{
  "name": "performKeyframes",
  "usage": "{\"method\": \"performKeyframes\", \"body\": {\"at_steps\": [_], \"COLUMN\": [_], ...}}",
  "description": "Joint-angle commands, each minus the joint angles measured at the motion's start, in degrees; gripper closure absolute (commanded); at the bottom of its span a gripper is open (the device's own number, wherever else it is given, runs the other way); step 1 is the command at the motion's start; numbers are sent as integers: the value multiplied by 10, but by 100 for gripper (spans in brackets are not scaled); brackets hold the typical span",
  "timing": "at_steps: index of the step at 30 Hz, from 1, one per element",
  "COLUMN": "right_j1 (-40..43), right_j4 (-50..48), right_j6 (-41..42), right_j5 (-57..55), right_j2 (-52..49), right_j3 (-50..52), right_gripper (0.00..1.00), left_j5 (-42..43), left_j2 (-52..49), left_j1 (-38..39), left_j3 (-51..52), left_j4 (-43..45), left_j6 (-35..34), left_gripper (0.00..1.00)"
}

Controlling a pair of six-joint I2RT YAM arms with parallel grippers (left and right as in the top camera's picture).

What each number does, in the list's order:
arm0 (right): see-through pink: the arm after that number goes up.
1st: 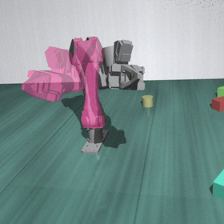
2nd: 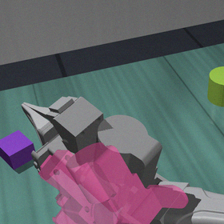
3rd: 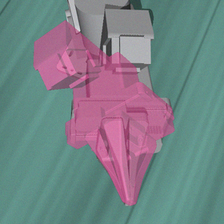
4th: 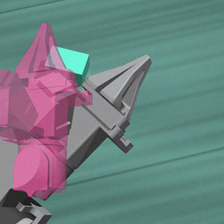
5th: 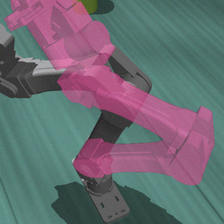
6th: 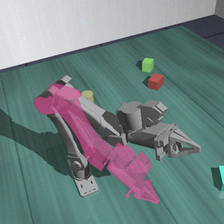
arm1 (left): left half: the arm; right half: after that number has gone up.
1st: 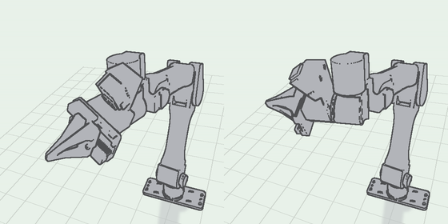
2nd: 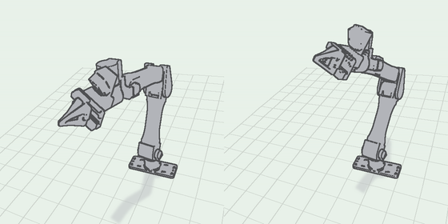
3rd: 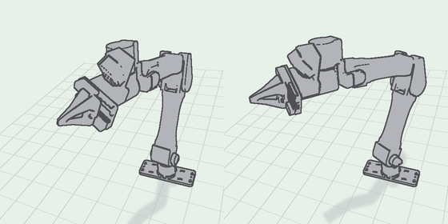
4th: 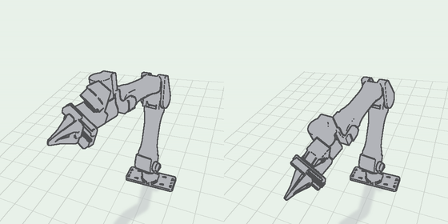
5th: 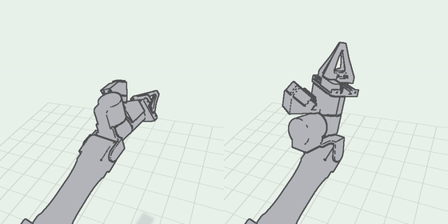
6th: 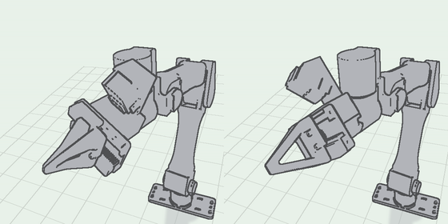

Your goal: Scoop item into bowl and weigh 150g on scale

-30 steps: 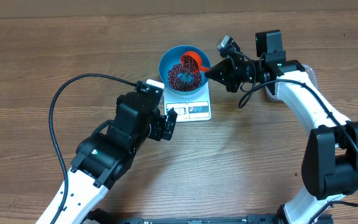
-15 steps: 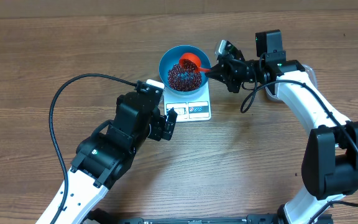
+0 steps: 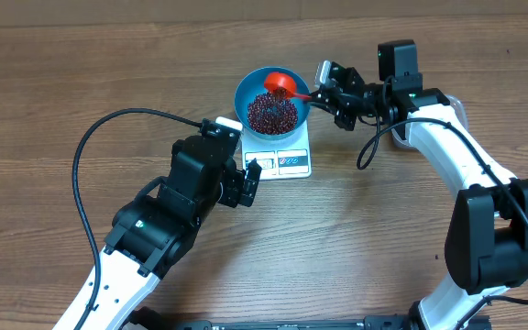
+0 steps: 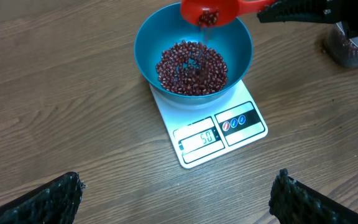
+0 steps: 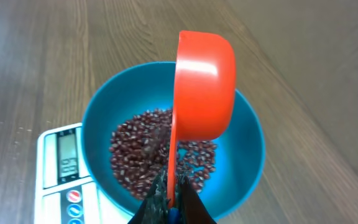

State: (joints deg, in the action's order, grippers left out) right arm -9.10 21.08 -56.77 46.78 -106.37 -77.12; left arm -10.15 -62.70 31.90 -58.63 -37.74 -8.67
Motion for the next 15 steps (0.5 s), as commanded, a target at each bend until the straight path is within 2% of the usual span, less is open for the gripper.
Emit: {"method": "performKeyframes", "body": {"at_steps": [1,15], "right_j1": [-3,2], "right_j4": [-15,-16], "right_j6": [-8,14], "right_j5": [-20,-20], "right_j2": [-1,0], "right_j3": [-1,-2], "right_gripper": [96,96], "left_j5": [-8,-8], "left_j2": [-3,-3], "left_j1": [3,3], "left_j3": [1,1], "left_j4": [0,0], "left_j6": [-2,-2], "left_gripper": [1,1]}}
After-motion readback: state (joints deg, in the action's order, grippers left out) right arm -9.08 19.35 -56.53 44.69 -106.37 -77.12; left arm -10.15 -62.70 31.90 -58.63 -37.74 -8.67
